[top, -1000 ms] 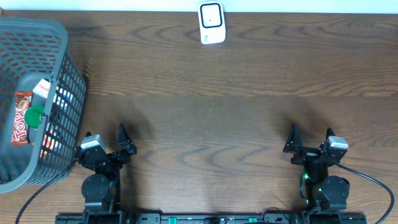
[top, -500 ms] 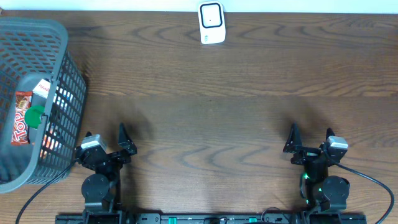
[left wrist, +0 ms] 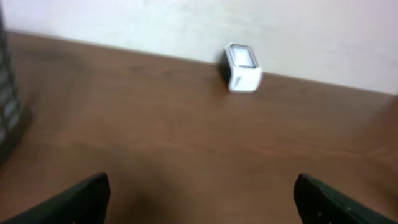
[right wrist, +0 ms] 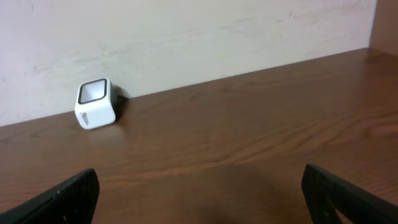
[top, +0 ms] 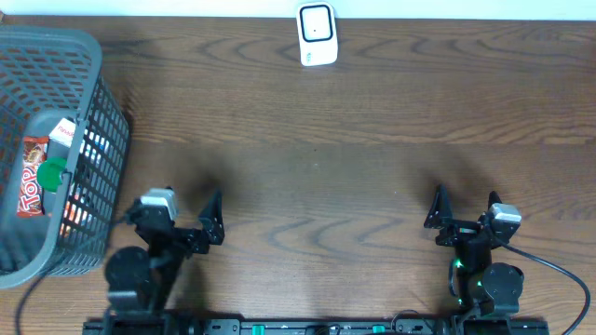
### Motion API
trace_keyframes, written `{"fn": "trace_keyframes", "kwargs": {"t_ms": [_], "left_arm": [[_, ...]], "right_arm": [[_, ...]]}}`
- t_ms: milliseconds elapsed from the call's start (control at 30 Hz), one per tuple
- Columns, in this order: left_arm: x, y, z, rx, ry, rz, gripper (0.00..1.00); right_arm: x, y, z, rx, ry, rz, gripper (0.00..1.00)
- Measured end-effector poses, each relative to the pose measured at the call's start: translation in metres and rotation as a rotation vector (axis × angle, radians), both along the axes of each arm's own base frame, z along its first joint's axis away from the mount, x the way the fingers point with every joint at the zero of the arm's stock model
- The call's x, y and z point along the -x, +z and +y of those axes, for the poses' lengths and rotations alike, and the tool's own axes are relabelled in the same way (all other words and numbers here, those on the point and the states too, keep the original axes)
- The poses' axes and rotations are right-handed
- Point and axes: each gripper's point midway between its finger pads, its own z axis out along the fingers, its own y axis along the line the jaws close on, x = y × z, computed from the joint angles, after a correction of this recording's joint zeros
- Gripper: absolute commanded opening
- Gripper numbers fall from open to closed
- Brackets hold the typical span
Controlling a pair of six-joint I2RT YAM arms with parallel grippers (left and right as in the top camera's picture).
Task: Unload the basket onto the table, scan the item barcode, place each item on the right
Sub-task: 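Reach the left gripper into the basket and grasp the green-capped bottle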
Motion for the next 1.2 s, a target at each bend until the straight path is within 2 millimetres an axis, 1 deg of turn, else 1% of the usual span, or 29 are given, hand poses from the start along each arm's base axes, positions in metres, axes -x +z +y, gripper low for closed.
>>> {"fn": "trace_keyframes", "kwargs": {"t_ms": [67, 133, 167, 233, 333, 400, 567, 633, 667, 767, 833, 900, 933, 1000, 1033, 1100, 1133, 1200], "left_arm": [[-0.002, 0.030, -0.005, -0.008, -0.033, 0.003, 0.95], [-0.002, 0.046, -0.008, -0.014, -0.053, 0.062, 0.95], [-0.004, 0.062, -0.010, -0.011, -0.067, 0.122, 0.95], [-0.001, 0.075, -0.011, -0.009, -0.077, 0.239, 0.95], [-0.001, 0.101, -0.013, -0.006, -0.089, 0.368, 0.95], [-0.004, 0.107, -0.013, -0.006, -0.092, 0.416, 0.95], [-0.018, 0.098, -0.013, -0.002, -0.092, 0.500, 0.95], [-0.026, 0.099, -0.012, -0.004, -0.088, 0.524, 0.95], [-0.030, 0.103, -0.011, -0.007, -0.083, 0.526, 0.95], [-0.043, 0.134, -0.004, -0.020, -0.048, 0.496, 0.95], [-0.049, 0.159, 0.008, -0.018, 0.003, 0.481, 0.95], [-0.055, 0.185, 0.026, -0.003, 0.082, 0.461, 0.95], [-0.058, 0.195, 0.039, 0.008, 0.135, 0.452, 0.95], [-0.064, 0.213, 0.074, 0.049, 0.287, 0.443, 0.95], [-0.067, 0.216, 0.090, 0.071, 0.355, 0.443, 0.95], [-0.070, 0.217, 0.127, 0.132, 0.502, 0.458, 0.95], [-0.071, 0.214, 0.146, 0.170, 0.577, 0.466, 0.95], [-0.070, 0.200, 0.181, 0.245, 0.710, 0.512, 0.95]], "right_arm": [[0.000, 0.000, 0.000, 0.000, 0.000, 0.001, 0.99], [0.000, 0.000, 0.000, 0.000, 0.000, 0.001, 0.99], [0.000, -0.001, 0.000, 0.000, 0.000, 0.003, 0.99], [0.000, 0.000, 0.000, 0.000, 0.000, 0.002, 0.99], [0.000, -0.001, 0.000, 0.000, 0.000, 0.003, 0.99], [0.000, -0.001, 0.000, 0.000, 0.000, 0.004, 0.99], [0.000, -0.001, 0.000, 0.000, 0.000, 0.004, 0.99], [0.000, -0.001, 0.000, 0.000, 0.000, 0.003, 0.99], [0.000, -0.001, 0.000, 0.000, 0.000, 0.003, 0.99], [0.000, -0.001, 0.000, 0.000, 0.000, 0.004, 0.99], [0.000, -0.001, 0.000, 0.000, 0.000, 0.004, 0.99], [0.000, -0.001, 0.000, 0.000, 0.000, 0.003, 0.99], [0.000, -0.001, 0.000, 0.000, -0.001, 0.004, 0.99], [0.000, -0.001, 0.000, 0.000, 0.000, 0.004, 0.99], [0.000, -0.001, 0.000, 0.000, 0.000, 0.004, 0.99], [0.000, -0.001, 0.000, 0.000, 0.000, 0.004, 0.99], [0.000, -0.001, 0.000, 0.000, 0.000, 0.004, 0.99], [0.000, -0.001, 0.000, 0.000, 0.000, 0.004, 0.99]]}}
